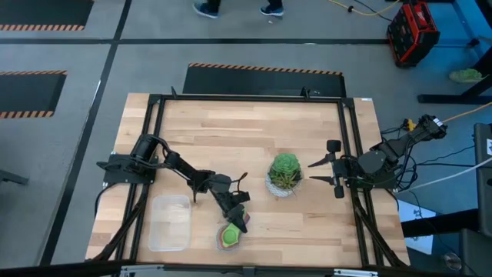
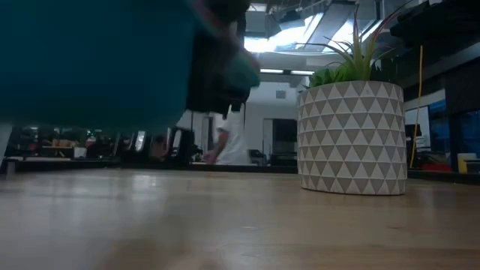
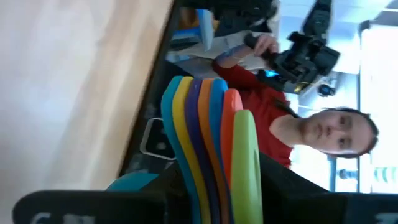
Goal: Nest measuring cups in basket
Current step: Put the stacked measuring cup into the transparent bin
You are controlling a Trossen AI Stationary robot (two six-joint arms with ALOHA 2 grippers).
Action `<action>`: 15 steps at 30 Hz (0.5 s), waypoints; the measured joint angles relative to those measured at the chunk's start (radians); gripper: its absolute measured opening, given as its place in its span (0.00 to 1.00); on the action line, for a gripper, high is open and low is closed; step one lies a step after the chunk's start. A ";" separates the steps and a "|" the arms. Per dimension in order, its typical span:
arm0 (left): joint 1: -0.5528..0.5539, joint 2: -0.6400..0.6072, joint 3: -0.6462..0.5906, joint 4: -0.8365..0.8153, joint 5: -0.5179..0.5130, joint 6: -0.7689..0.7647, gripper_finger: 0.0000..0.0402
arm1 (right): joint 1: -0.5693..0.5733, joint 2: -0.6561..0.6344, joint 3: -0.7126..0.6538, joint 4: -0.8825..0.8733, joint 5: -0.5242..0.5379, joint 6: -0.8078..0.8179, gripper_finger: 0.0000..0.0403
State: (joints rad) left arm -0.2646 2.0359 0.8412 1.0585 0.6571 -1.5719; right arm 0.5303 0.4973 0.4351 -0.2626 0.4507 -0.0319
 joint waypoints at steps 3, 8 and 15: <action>0.000 -0.001 0.001 0.027 0.001 -0.022 0.21 | 0.000 0.000 0.000 0.000 0.000 0.000 0.43; 0.000 -0.001 0.001 0.054 0.015 -0.056 0.21 | 0.000 0.000 0.000 0.000 0.000 -0.004 0.43; 0.003 -0.045 0.001 0.062 0.027 -0.068 0.21 | 0.000 0.000 0.000 0.000 0.000 -0.003 0.43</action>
State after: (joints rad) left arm -0.2617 1.9912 0.8422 1.1201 0.6842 -1.6402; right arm 0.5301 0.4973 0.4350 -0.2627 0.4507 -0.0353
